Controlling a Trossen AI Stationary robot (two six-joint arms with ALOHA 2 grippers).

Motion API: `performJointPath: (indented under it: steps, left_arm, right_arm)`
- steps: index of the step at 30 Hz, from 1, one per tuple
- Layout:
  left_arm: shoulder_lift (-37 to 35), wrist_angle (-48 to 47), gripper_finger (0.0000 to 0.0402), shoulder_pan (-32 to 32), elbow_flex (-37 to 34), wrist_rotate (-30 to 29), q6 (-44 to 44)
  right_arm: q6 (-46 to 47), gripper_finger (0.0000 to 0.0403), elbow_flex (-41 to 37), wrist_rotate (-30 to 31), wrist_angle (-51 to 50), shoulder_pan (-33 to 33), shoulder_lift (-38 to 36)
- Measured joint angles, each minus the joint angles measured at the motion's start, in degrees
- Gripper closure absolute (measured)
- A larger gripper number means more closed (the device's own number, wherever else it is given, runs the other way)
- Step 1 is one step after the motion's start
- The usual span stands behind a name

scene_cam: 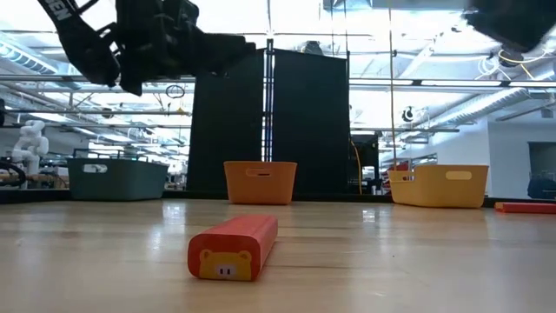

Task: Sort blocks
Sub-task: Put the red block into the orange bin

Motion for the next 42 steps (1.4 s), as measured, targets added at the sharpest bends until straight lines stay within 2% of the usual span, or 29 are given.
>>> performJointPath:
  steps: [9,16,22,26,35,42]
  left_arm:
    - [3.10,0.01,0.0226,3.44,0.48,0.02,2.73]
    - [6.02,-0.58,0.0226,3.85,3.14,0.19,2.53]
    - [7.80,-2.10,0.0226,2.86,5.25,3.65,2.51]
    - [8.95,-3.22,0.0226,2.76,6.36,4.74,2.53]
    - [9.74,-3.43,0.0226,2.76,7.10,4.92,2.55]
    - [9.74,-4.44,0.0226,2.76,7.10,4.92,2.57]
  right_arm:
    - [14.64,0.0220,0.00,-0.26,7.69,5.39,5.00]
    - [13.95,0.0220,0.00,-0.95,5.77,6.16,9.46]
    - [10.71,0.0220,0.00,-3.93,-3.76,5.41,10.45]
    - [8.08,0.0220,-0.13,-4.73,-5.91,4.77,10.26]
    - [9.12,0.0220,-9.56,-4.83,7.68,4.54,10.22]
    - [9.30,0.0220,-11.87,-5.37,10.44,4.00,10.05]
